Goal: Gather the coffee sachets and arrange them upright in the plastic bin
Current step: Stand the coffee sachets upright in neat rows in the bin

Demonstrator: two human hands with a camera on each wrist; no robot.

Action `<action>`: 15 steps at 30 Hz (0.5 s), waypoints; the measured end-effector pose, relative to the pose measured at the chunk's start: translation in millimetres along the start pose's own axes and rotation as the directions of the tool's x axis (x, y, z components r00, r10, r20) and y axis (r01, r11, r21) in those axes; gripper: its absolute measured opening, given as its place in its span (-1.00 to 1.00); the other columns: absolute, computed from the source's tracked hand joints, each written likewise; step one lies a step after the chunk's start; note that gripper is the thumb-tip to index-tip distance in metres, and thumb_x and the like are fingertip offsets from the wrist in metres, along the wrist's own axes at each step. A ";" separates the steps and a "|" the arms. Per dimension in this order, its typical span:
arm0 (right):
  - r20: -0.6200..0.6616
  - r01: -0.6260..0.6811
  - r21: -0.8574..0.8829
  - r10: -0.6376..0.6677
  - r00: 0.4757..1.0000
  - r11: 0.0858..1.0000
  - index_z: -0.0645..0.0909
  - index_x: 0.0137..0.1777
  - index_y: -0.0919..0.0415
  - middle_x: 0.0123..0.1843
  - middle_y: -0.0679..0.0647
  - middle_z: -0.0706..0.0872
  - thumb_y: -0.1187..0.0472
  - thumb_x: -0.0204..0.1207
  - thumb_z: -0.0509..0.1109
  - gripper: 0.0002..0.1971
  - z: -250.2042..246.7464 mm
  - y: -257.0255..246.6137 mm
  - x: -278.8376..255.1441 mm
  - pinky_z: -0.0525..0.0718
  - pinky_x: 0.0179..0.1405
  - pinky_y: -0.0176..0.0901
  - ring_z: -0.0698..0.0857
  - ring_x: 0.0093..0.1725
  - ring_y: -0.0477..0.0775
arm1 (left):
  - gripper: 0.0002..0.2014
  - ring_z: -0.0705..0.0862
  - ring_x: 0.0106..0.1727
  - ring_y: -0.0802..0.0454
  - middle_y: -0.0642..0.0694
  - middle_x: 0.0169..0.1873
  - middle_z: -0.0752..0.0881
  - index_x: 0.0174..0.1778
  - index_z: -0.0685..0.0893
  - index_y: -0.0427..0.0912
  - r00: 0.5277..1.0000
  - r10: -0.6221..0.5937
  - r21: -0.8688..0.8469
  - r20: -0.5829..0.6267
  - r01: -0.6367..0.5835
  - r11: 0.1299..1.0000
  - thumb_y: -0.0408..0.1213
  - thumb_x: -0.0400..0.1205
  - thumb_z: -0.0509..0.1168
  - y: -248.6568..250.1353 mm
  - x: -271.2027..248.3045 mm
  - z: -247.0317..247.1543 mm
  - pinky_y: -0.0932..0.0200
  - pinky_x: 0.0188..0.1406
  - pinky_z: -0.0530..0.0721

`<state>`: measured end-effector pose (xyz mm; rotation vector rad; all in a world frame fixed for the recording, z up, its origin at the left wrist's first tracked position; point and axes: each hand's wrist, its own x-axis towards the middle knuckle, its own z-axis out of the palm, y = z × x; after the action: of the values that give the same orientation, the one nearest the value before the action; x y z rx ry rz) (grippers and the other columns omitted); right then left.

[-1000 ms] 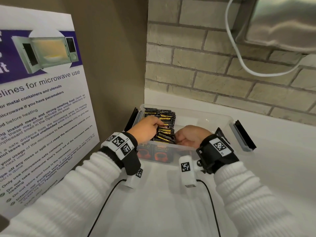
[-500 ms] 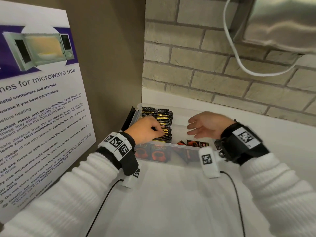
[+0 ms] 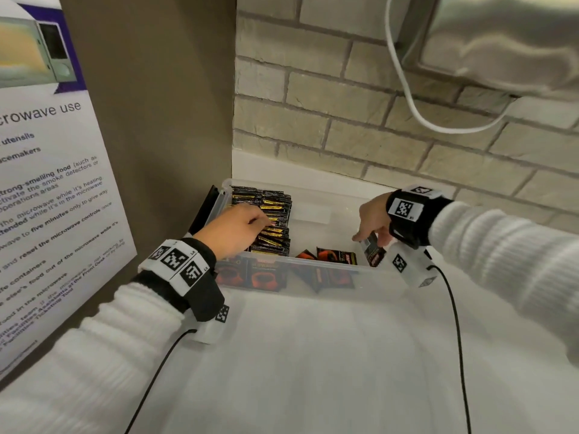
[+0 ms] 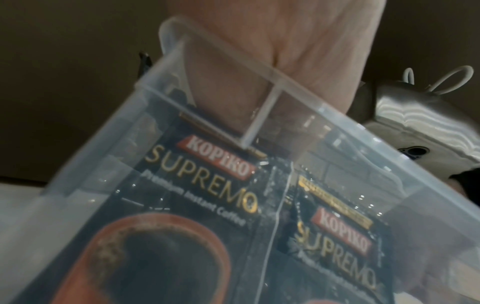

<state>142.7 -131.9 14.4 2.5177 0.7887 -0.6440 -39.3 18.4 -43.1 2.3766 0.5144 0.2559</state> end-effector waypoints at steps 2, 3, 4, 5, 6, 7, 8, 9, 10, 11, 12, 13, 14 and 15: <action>0.027 0.020 -0.028 -0.019 0.999 0.999 0.63 -0.08 0.28 -0.30 0.06 0.59 0.10 0.60 0.32 -0.77 -2.8 -3.1 6.7 0.42 -0.39 -0.40 0.53 -0.36 -0.04 | -0.69 0.52 -0.32 0.20 -0.05 0.10 0.64 0.25 0.64 -0.10 1.000 0.004 0.006 -0.010 -0.004 1.000 -0.18 0.74 0.03 -0.7 2.0 1.1 0.30 -0.38 0.46; 0.066 0.038 0.043 -0.041 0.997 0.998 0.58 0.21 0.36 -0.25 0.08 0.63 0.16 0.59 0.34 -0.69 -2.9 -3.2 15.8 0.49 -0.32 -0.36 0.57 -0.30 0.00 | -0.69 0.51 -0.33 0.21 -0.03 0.10 0.63 0.26 0.63 -0.10 1.000 0.006 0.006 -0.013 -0.006 1.000 -0.18 0.75 0.03 -1.4 3.1 1.5 0.32 -0.39 0.44; 0.124 0.053 0.123 -0.069 0.990 0.991 0.40 0.44 0.40 -0.20 0.09 0.68 0.24 0.59 0.33 -0.54 -4.3 -4.1 21.9 0.55 -0.26 -0.29 0.61 -0.24 0.02 | -0.68 0.51 -0.32 0.25 0.00 0.09 0.61 0.26 0.63 -0.10 1.000 0.008 0.005 -0.015 -0.008 1.000 -0.19 0.75 0.02 -2.1 3.9 1.9 0.35 -0.40 0.42; 0.189 0.065 0.199 -0.103 0.977 0.978 0.24 0.54 0.37 -0.13 0.08 0.72 0.32 0.60 0.31 -0.45 -5.4 -6.0 24.5 0.59 -0.23 -0.23 0.64 -0.21 0.03 | -0.68 0.49 -0.32 0.28 0.03 0.07 0.60 0.26 0.63 -0.10 1.000 0.008 0.004 -0.015 -0.008 1.000 -0.20 0.75 0.02 -3.2 4.7 2.4 0.37 -0.40 0.40; 0.226 0.079 0.230 -0.132 0.965 0.970 0.20 0.57 0.32 -0.04 0.11 0.73 0.38 0.60 0.27 -0.44 -5.0 -8.5 26.6 0.61 -0.22 -0.21 0.66 -0.19 0.04 | -0.68 0.48 -0.33 0.28 0.04 0.05 0.59 0.26 0.63 -0.10 1.000 0.009 0.003 -0.015 -0.009 1.000 -0.20 0.75 0.02 -4.4 5.7 2.6 0.39 -0.42 0.39; 0.226 0.078 0.228 -0.131 0.965 0.970 0.22 0.56 0.28 0.08 0.17 0.72 0.42 0.60 0.25 -0.46 -4.9 -11.1 27.8 0.64 -0.21 -0.19 0.67 -0.15 0.06 | -0.68 0.47 -0.36 0.28 0.04 0.02 0.58 0.26 0.63 -0.09 1.000 0.006 0.002 -0.014 -0.006 1.000 -0.20 0.75 0.01 -5.6 6.2 3.0 0.40 -0.45 0.39; 0.189 0.073 0.212 -0.114 0.975 0.975 0.26 0.56 0.26 0.20 0.22 0.67 0.43 0.59 0.25 -0.46 -5.4 -13.2 30.0 0.68 -0.15 -0.14 0.68 -0.09 0.10 | -0.69 0.46 -0.38 0.26 0.05 -0.01 0.58 0.25 0.63 -0.08 1.000 0.001 0.002 -0.015 -0.001 1.000 -0.19 0.75 0.01 -6.2 6.8 3.3 0.42 -0.50 0.37; 0.130 0.077 0.163 -0.099 0.987 0.984 0.25 0.58 0.24 0.33 0.27 0.59 0.42 0.59 0.26 -0.45 -5.0 -14.3 32.1 0.71 -0.03 -0.06 0.68 0.01 0.15 | -0.69 0.45 -0.41 0.25 0.07 -0.07 0.57 0.24 0.63 -0.07 1.000 -0.007 0.003 -0.017 0.007 1.000 -0.19 0.75 0.00 -6.5 6.6 3.3 0.44 -0.56 0.37; 0.099 0.071 0.076 -0.078 0.992 0.995 0.17 0.61 0.23 0.45 0.28 0.49 0.38 0.60 0.27 -0.40 -4.6 -14.5 34.1 0.68 0.12 0.01 0.67 0.15 0.20 | -0.69 0.45 -0.42 0.24 0.09 -0.12 0.54 0.23 0.63 -0.07 1.000 -0.013 0.004 -0.017 0.013 1.000 -0.19 0.76 0.00 -5.9 6.3 2.9 0.45 -0.58 0.38; 0.110 0.060 -0.023 -0.057 0.992 0.998 0.06 0.65 0.22 0.54 0.26 0.38 0.34 0.61 0.28 -0.34 -3.6 -13.7 36.9 0.63 0.23 0.04 0.62 0.30 0.23 | -0.69 0.48 -0.40 0.21 0.08 -0.10 0.54 0.23 0.63 -0.08 1.000 -0.015 0.004 -0.013 0.015 1.000 -0.20 0.76 0.00 -5.2 5.7 3.0 0.45 -0.55 0.39; 0.139 0.054 -0.111 -0.038 0.990 0.992 -0.06 0.67 0.21 0.61 0.23 0.28 0.30 0.62 0.29 -0.27 -2.3 -13.5 39.0 0.58 0.28 0.04 0.55 0.41 0.24 | -0.68 0.55 -0.33 0.14 0.06 -0.04 0.56 0.23 0.63 -0.08 1.000 -0.012 0.005 -0.005 0.012 1.000 -0.20 0.76 -0.01 -4.6 5.3 2.7 0.41 -0.46 0.45; 0.179 0.055 -0.173 -0.024 0.984 0.983 -0.14 0.67 0.19 0.64 0.21 0.22 0.27 0.61 0.31 -0.21 -0.3 -13.9 41.4 0.56 0.31 0.03 0.50 0.46 0.24 | -0.68 0.63 -0.22 0.04 0.02 0.04 0.58 0.23 0.63 -0.08 1.000 -0.011 0.001 0.004 0.011 1.000 -0.20 0.76 -0.01 -4.1 4.8 2.2 0.30 -0.30 0.54; 0.225 0.059 -0.199 -0.013 0.974 0.978 -0.19 0.67 0.15 0.64 0.20 0.21 0.26 0.60 0.33 -0.16 1.0 -14.3 43.8 0.55 0.34 0.03 0.47 0.49 0.23 | -0.68 0.67 -0.09 -0.07 -0.02 0.10 0.60 0.22 0.64 -0.07 1.000 -0.012 -0.011 0.008 0.012 1.000 -0.20 0.76 -0.01 -4.2 4.4 1.8 0.16 -0.15 0.60; 0.268 0.068 -0.194 -0.014 0.963 0.979 -0.20 0.67 0.11 0.62 0.21 0.26 0.28 0.58 0.35 -0.14 1.8 -15.5 46.5 0.55 0.36 0.07 0.46 0.50 0.22 | -0.69 0.67 -0.02 -0.15 -0.06 0.14 0.62 0.21 0.64 -0.07 1.000 -0.017 -0.028 0.010 0.017 0.999 -0.20 0.75 0.00 -5.3 3.8 1.3 0.05 -0.07 0.61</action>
<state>166.7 -101.9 -16.0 2.1799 0.7670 -0.8492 -36.9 22.9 -47.4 2.3440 0.5227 0.2422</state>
